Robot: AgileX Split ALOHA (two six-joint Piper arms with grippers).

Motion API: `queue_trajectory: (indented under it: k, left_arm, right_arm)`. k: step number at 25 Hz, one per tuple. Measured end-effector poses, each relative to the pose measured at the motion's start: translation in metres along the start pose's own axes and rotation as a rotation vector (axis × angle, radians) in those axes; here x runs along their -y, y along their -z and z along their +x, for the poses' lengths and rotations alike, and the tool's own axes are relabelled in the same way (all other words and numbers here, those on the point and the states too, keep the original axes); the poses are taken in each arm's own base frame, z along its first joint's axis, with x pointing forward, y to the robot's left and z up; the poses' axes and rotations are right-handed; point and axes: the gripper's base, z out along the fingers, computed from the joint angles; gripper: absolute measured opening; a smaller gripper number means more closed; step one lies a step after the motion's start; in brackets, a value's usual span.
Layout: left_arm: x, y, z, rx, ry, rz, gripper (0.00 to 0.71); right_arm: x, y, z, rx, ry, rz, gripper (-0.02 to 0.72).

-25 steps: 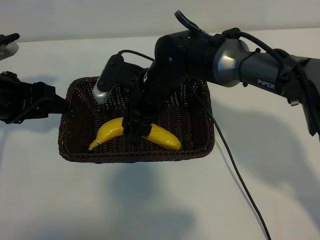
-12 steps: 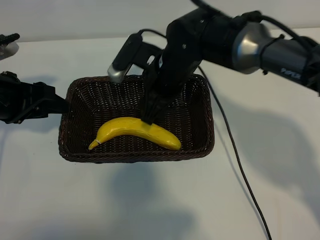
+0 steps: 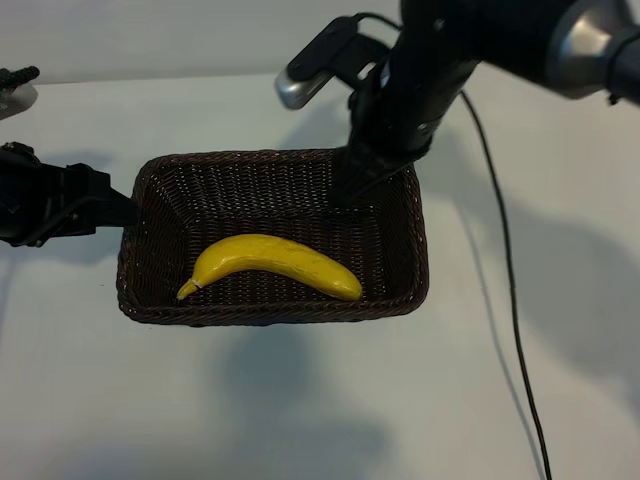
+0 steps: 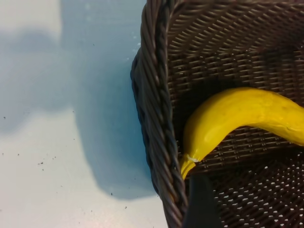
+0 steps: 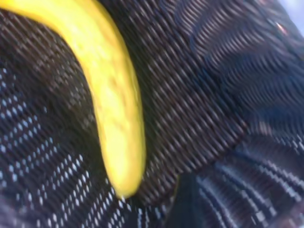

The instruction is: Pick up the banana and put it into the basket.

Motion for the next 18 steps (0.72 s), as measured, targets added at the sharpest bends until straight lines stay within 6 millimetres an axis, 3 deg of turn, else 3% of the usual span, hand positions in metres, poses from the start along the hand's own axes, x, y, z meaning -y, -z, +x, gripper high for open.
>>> queue_trajectory:
  k: [6, 18]
  left_arm:
    - [0.000, 0.000, 0.000, 0.001, -0.014, -0.001, 0.546]
    - [0.000, 0.000, 0.000, 0.001, -0.017, -0.001, 0.546]
  right_arm:
    - [-0.001, 0.029, 0.004, 0.018, -0.016, -0.011, 0.605]
    - [-0.008, 0.031, 0.008, -0.020, -0.058, -0.082, 0.605]
